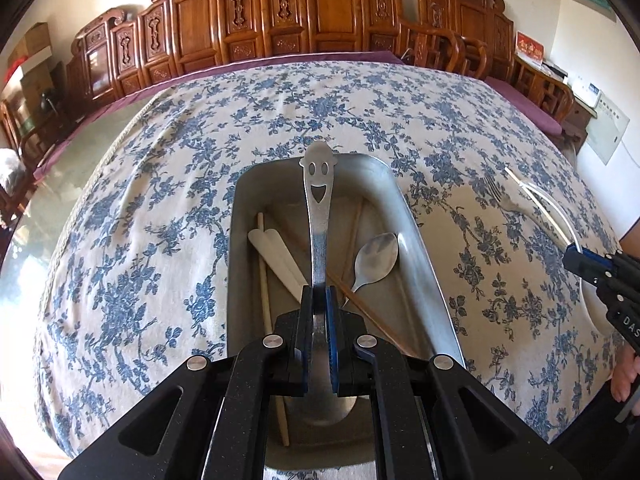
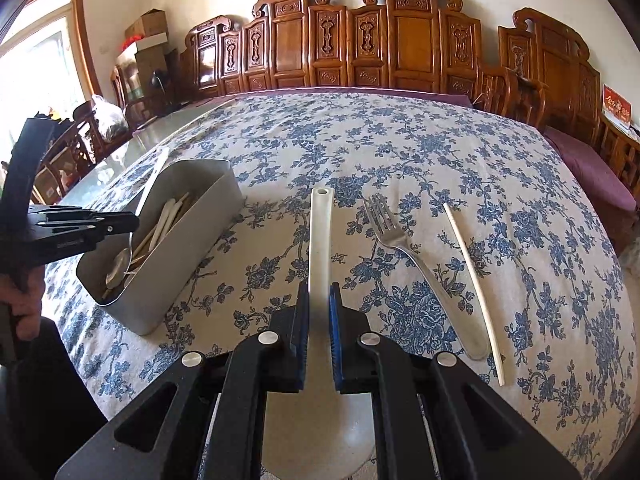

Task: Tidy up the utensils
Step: 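Carry the smiley-handled utensil into the tray and open the left tool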

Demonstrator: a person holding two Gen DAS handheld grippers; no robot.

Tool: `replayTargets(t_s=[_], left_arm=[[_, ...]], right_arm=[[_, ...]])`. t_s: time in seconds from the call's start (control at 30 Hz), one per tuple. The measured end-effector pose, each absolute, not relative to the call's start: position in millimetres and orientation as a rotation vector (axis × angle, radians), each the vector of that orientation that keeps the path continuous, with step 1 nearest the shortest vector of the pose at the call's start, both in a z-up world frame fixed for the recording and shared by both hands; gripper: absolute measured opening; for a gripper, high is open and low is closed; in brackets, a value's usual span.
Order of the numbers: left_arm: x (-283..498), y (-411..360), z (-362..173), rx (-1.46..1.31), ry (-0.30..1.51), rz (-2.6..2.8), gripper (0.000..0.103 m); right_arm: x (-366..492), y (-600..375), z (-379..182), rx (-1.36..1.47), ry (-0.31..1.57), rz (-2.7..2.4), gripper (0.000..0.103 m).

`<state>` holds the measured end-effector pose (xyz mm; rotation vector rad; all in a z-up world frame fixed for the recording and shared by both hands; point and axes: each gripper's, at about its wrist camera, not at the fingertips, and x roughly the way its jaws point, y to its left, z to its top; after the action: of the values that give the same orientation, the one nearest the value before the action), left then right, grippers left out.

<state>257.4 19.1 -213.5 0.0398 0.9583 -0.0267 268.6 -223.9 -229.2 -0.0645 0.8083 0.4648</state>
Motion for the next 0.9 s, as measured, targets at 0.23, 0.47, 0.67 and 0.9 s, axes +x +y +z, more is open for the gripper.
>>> replayTargets(t_s=[0.23,0.47,0.67,0.9], left_arm=[[271,21,-228,0.039,1.006,-0.011,0.005],[273,22,-233,0.041,1.036,0.001,0.005],[258,26,-221,0.022,1.005,-0.007,0.006],[231,34,-196,-0.005,0.933,-0.012,0.006]], right_arm=[[269,-224,-229,-0.065,0.811,0.467,0.011],[270,-221,-230,-0.065,0.811,0.471,0.011],[267,-214,-232,-0.085,0.817,0.489,0.011],[261,-204,-234,-0.109,0.827,0.510,0.011]])
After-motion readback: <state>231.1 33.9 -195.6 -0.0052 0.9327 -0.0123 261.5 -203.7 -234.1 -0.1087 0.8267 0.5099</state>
